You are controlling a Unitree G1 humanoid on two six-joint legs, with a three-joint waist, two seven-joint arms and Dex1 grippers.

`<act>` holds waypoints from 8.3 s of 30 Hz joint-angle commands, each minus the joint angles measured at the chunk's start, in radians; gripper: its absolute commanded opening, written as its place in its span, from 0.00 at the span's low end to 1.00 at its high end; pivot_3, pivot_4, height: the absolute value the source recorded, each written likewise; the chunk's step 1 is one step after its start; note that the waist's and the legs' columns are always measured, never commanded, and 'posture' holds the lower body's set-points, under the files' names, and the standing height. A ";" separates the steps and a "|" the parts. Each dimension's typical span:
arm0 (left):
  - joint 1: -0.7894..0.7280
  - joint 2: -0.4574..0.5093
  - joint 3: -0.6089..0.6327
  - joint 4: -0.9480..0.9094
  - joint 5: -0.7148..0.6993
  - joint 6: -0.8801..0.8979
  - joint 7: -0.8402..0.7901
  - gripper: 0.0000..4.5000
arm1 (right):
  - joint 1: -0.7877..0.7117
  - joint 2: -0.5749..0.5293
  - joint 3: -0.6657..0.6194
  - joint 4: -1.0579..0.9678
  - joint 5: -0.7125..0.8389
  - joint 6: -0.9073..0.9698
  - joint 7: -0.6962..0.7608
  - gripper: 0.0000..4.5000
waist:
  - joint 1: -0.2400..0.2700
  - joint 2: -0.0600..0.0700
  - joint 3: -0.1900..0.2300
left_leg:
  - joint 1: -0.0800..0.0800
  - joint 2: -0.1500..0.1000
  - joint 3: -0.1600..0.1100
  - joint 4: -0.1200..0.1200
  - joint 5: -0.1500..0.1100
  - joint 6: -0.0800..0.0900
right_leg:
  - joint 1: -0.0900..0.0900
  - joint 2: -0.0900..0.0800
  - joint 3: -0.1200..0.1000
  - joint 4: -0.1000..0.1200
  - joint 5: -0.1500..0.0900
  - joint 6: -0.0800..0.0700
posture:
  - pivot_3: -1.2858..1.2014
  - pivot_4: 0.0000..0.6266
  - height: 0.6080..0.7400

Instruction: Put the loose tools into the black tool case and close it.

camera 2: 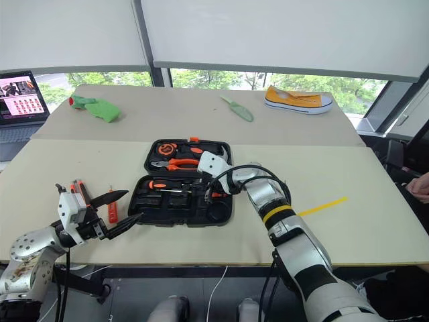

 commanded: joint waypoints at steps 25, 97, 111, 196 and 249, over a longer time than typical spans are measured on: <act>0.403 0.046 0.556 0.074 -0.111 0.164 0.205 1.00 | 0.603 -0.247 -0.365 -0.883 0.485 -0.015 0.127 0.96 | 0.000 0.000 0.000 | 0.002 0.009 0.003 -0.001 -0.002 -0.004 | -0.001 0.006 0.000 -0.002 0.000 -0.006 | 0.52 0.24 1.00; -0.115 -0.356 0.103 -0.503 0.042 1.047 1.200 0.11 | 0.626 -0.384 -0.381 -1.026 0.657 0.037 0.181 1.00 | 0.032 -0.005 -0.002 | 0.012 0.008 0.006 0.001 -0.004 -0.007 | 0.009 0.007 0.005 -0.004 0.002 -0.005 | 0.52 0.24 1.00; -0.129 0.132 0.023 -0.281 0.036 0.397 0.201 0.11 | 0.601 -0.434 -0.437 -1.074 0.713 0.145 0.112 1.00 | 0.033 -0.004 -0.001 | 0.010 0.009 0.008 0.000 -0.009 -0.015 | 0.003 0.006 0.004 -0.005 -0.001 -0.013 | 0.52 0.24 1.00; -0.613 0.001 -0.362 0.690 0.401 -0.243 -0.273 0.01 | 0.789 -0.466 -0.462 -1.134 0.665 0.128 0.003 1.00 | 0.019 -0.001 -0.003 | 0.000 0.010 0.006 0.014 -0.003 -0.005 | 0.003 0.009 0.005 0.000 0.005 0.000 | 0.52 0.24 1.00; 0.074 -0.255 0.347 -0.613 -0.102 1.006 1.240 0.99 | 0.729 -0.345 -0.388 -0.912 0.606 -0.114 0.189 1.00 | 0.026 -0.008 -0.004 | 0.019 0.011 0.007 0.001 -0.010 -0.014 | 0.016 0.007 0.003 -0.005 -0.001 -0.005 | 0.52 0.24 1.00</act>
